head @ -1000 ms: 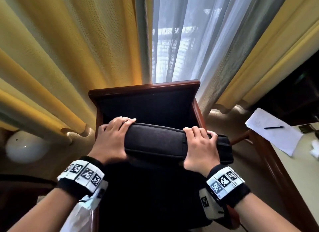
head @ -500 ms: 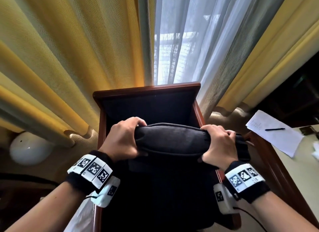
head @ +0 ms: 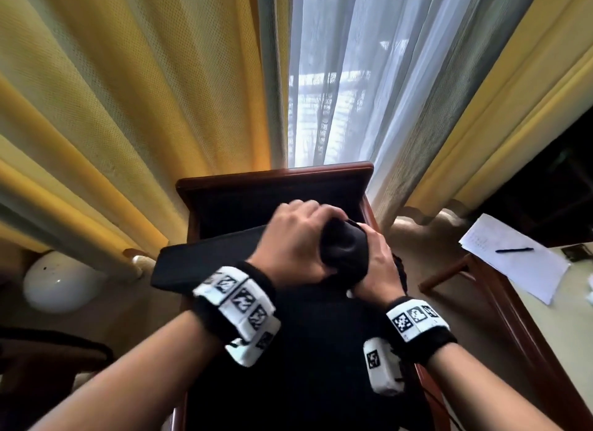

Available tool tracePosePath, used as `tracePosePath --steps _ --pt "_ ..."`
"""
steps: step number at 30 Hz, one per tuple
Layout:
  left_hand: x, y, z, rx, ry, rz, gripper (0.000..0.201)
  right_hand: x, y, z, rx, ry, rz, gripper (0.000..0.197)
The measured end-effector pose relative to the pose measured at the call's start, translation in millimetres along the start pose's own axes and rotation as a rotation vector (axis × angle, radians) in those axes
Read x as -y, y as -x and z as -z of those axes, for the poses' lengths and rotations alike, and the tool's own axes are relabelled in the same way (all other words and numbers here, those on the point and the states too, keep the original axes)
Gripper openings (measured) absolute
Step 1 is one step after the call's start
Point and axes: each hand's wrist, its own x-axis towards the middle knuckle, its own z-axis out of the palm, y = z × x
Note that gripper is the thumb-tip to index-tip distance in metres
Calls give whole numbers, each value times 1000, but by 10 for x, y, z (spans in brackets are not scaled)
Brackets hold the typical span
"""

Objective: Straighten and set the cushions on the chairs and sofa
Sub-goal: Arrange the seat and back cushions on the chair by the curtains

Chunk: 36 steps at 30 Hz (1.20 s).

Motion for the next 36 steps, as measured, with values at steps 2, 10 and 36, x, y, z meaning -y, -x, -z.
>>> tracePosePath --steps 2,10,36 --pt "-74 -86 -381 87 -7 -14 83 -213 50 13 30 -68 -110 122" --pt "575 336 -866 149 126 226 110 -328 245 39 89 -412 -152 124" --pt "3119 934 -1018 -79 551 1219 78 76 414 -368 -313 -556 -669 40"
